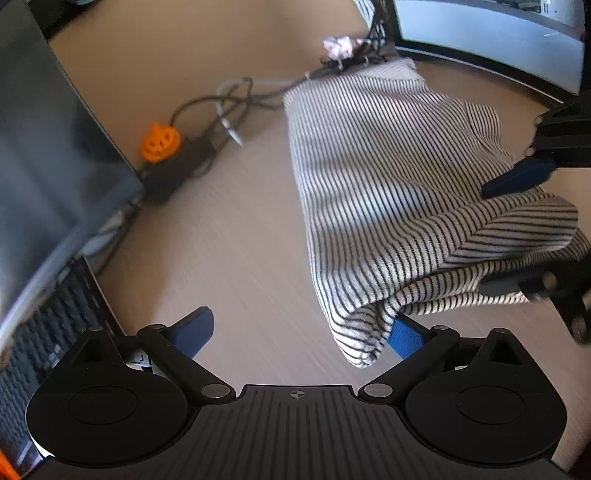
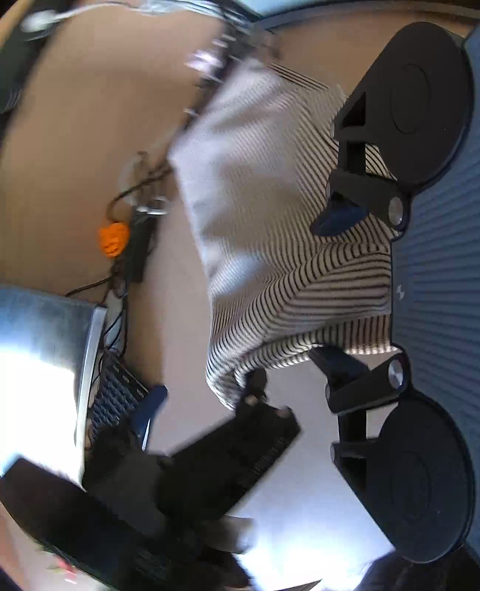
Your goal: Fold clothes
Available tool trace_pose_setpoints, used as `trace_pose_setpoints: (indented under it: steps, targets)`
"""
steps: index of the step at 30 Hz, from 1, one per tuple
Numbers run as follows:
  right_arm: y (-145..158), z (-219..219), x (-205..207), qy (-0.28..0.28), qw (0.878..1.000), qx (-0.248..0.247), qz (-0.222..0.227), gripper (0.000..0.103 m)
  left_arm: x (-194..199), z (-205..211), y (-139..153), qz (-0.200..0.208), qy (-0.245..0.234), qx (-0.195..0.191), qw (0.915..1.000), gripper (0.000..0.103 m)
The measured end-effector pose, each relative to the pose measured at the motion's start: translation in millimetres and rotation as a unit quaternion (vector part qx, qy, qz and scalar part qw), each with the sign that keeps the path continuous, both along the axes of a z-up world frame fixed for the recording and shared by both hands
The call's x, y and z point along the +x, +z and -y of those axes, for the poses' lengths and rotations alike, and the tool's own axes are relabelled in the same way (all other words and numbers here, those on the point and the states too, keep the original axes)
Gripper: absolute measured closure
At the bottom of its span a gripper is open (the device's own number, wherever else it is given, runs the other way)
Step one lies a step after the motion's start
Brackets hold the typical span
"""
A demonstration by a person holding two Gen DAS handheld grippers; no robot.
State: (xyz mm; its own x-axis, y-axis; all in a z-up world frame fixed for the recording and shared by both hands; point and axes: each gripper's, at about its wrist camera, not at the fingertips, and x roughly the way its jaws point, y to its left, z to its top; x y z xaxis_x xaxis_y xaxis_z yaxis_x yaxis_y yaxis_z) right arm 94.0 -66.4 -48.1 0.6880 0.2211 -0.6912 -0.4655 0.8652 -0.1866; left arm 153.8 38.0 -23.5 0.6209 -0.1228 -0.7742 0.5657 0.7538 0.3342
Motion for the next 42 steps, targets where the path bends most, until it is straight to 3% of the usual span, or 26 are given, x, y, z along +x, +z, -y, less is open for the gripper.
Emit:
trace_pose_setpoints:
  steps: [1,7,8,9,10,14,17,20,23,28,34,38,39,40,42]
  targets:
    - [0,-3,-3,0.004,1.0,-0.012,0.011,0.021,2,0,2,0.002,0.0,-0.001,1.0,0.002]
    - [-12,-14,8,0.007,0.996,-0.078,0.04,0.02,17,10,11,0.002,-0.011,-0.016,0.9998,0.002]
    - [-16,-16,12,0.005,0.995,-0.088,0.042,0.024,21,11,12,-0.001,-0.012,-0.022,0.9997,0.002]
    - [-19,-17,16,0.003,0.994,-0.098,0.044,0.043,24,10,14,-0.003,-0.013,-0.032,0.9994,0.002]
    - [-16,-13,21,-0.004,0.996,-0.088,0.035,0.06,27,8,17,-0.005,-0.015,-0.043,0.9989,0.002]
    - [10,22,36,-0.045,0.999,-0.008,-0.001,0.066,33,-7,35,-0.004,-0.028,-0.096,0.9949,0.003]
    - [32,54,50,-0.082,0.994,0.064,-0.029,0.066,28,-22,46,0.017,-0.061,-0.116,0.9912,0.003]
    - [43,77,57,-0.103,0.989,0.094,-0.037,0.067,24,-14,39,0.039,-0.113,-0.097,0.9881,0.003]
    - [47,87,61,-0.105,0.99,0.091,-0.038,0.067,27,17,20,0.059,-0.163,-0.058,0.9832,0.003]
    - [54,96,59,-0.087,0.992,0.079,-0.052,0.067,35,55,8,0.089,-0.255,-0.053,0.9614,0.003]
    - [63,111,60,-0.093,0.991,0.072,-0.068,0.067,45,97,-4,0.123,-0.363,-0.053,0.9221,0.003]
    - [70,115,63,-0.088,0.992,0.048,-0.071,0.067,44,106,-3,0.108,-0.401,-0.082,0.9059,0.003]
    - [71,114,63,-0.087,0.993,0.04,-0.071,0.067,43,107,-3,0.103,-0.41,-0.09,0.9019,0.014]
    - [72,114,63,-0.085,0.993,0.031,-0.071,0.067,44,109,-3,0.092,-0.412,-0.098,0.9011,0.037]
    - [73,113,64,-0.082,0.994,0.013,-0.068,0.066,46,110,-4,0.078,-0.409,-0.111,0.9024,0.041]
